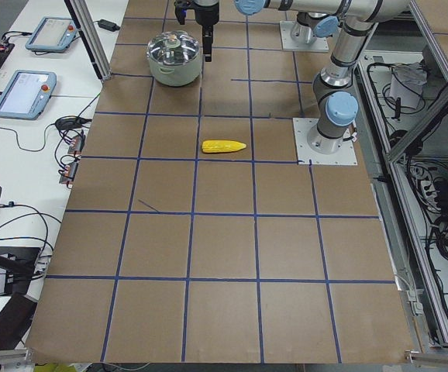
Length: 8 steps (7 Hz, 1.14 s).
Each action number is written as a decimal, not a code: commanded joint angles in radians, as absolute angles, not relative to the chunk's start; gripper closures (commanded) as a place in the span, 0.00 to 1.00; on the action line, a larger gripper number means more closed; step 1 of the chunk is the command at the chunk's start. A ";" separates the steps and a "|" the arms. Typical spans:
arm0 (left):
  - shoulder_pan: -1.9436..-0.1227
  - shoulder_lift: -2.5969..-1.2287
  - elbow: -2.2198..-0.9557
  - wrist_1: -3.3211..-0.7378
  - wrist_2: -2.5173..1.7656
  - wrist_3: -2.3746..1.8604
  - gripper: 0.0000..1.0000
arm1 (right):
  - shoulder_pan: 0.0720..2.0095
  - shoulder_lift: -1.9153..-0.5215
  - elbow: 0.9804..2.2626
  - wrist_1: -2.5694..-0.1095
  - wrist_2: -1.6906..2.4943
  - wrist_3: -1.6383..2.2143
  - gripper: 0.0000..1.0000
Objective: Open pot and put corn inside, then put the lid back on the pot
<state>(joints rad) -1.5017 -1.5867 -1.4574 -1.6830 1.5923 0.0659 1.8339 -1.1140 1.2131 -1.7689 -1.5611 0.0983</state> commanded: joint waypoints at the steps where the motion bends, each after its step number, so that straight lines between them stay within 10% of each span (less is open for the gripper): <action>1: -1.502 -1.591 -1.454 -1.683 1.592 0.066 0.00 | 1.842 -1.040 1.181 -1.801 -1.557 0.081 0.02; 8: -1.502 -1.594 -1.460 -1.683 1.592 0.067 0.00 | 1.844 -1.000 1.172 -1.805 -1.568 0.170 0.02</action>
<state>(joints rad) -1.5017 -1.5930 -1.4586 -1.6828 1.5923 0.0675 1.8446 -1.0081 1.1688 -1.8017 -1.5640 0.1203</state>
